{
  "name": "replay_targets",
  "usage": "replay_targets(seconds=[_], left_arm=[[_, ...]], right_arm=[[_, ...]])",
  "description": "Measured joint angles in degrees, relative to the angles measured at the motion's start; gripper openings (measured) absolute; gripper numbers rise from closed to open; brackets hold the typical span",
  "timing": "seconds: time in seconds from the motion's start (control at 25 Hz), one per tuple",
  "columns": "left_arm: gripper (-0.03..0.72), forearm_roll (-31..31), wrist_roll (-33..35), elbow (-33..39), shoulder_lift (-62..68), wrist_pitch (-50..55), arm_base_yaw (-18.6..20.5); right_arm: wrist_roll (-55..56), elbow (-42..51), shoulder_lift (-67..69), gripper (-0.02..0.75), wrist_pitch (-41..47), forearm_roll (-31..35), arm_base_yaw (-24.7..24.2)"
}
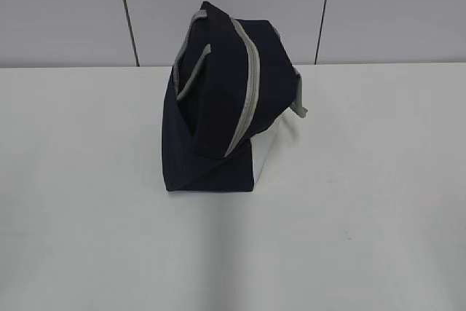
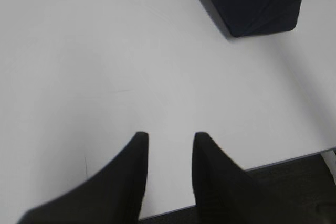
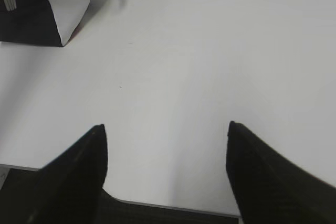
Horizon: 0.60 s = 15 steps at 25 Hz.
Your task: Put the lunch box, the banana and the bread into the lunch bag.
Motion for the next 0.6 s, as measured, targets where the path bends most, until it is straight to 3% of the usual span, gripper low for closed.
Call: replay_targets(seconds=[0.6], left_arm=[[0.225,0.00,0.00,0.00,0.00,0.00,0.00]], right_arm=[[0.14,0.00,0.00,0.524,-0.10,-0.04,0.00]])
